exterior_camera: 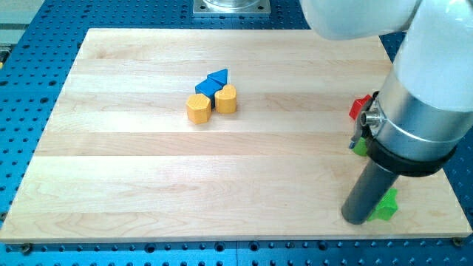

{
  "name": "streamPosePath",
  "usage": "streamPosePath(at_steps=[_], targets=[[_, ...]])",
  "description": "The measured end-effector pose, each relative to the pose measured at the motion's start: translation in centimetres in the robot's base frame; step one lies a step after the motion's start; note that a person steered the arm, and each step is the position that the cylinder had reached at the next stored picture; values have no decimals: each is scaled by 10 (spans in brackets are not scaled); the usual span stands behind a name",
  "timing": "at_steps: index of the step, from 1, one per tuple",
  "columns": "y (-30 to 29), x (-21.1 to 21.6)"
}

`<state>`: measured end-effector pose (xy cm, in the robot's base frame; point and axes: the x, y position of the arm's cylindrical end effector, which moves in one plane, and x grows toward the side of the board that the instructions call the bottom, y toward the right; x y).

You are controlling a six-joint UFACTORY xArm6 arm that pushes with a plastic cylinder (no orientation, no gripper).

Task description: Place your arm right to the heart

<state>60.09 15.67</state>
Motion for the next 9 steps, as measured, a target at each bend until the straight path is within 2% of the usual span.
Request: streamPosePath(at_steps=[2, 3, 4, 5, 6, 9], targets=[[3, 0], [-44, -23], [-129, -57], [-200, -65], [-236, -80], [-235, -79]])
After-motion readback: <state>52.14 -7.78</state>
